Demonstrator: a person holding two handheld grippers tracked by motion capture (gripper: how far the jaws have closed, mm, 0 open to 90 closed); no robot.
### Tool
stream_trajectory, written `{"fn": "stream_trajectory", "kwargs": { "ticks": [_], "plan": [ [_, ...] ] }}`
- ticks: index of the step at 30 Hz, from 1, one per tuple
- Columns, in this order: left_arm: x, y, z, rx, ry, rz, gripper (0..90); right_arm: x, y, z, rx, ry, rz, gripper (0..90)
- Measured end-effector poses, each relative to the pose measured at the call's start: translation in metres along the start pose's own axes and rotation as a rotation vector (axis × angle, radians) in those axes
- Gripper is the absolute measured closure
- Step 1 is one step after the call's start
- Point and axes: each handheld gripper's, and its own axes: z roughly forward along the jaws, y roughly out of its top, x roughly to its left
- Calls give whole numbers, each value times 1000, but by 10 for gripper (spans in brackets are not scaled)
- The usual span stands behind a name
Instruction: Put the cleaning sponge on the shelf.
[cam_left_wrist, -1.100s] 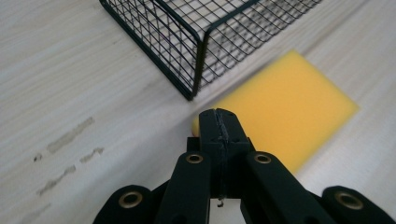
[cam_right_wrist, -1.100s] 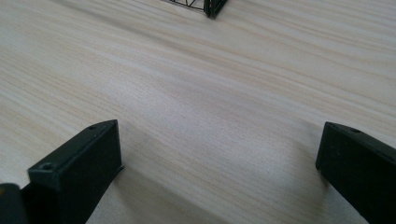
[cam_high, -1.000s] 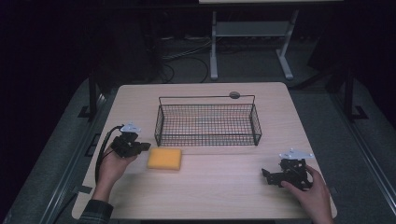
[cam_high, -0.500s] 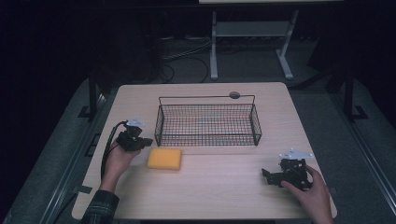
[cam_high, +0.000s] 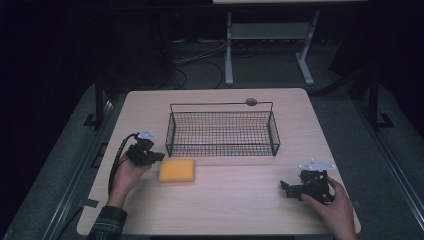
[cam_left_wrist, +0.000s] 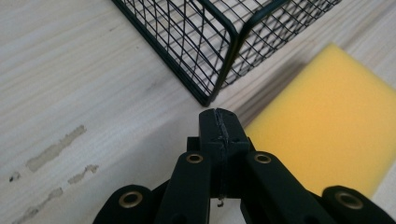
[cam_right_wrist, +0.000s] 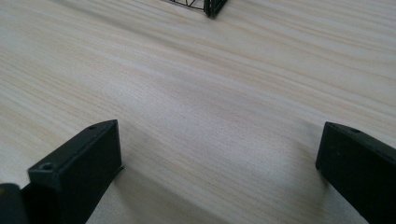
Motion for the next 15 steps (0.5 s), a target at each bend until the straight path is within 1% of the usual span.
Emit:
{"fn": "stream_trajectory", "kwargs": {
  "ticks": [9,12,15],
  "plan": [
    [-7,-7,-4,8,-9,3,897,0,0,0,0,0,0,0],
    [-11,-11,-5,19,-12,9,897,0,0,0,0,0,0,0],
    [-12,-13,-7,25,-10,13,896,0,0,0,0,0,0,0]
  ]
}}
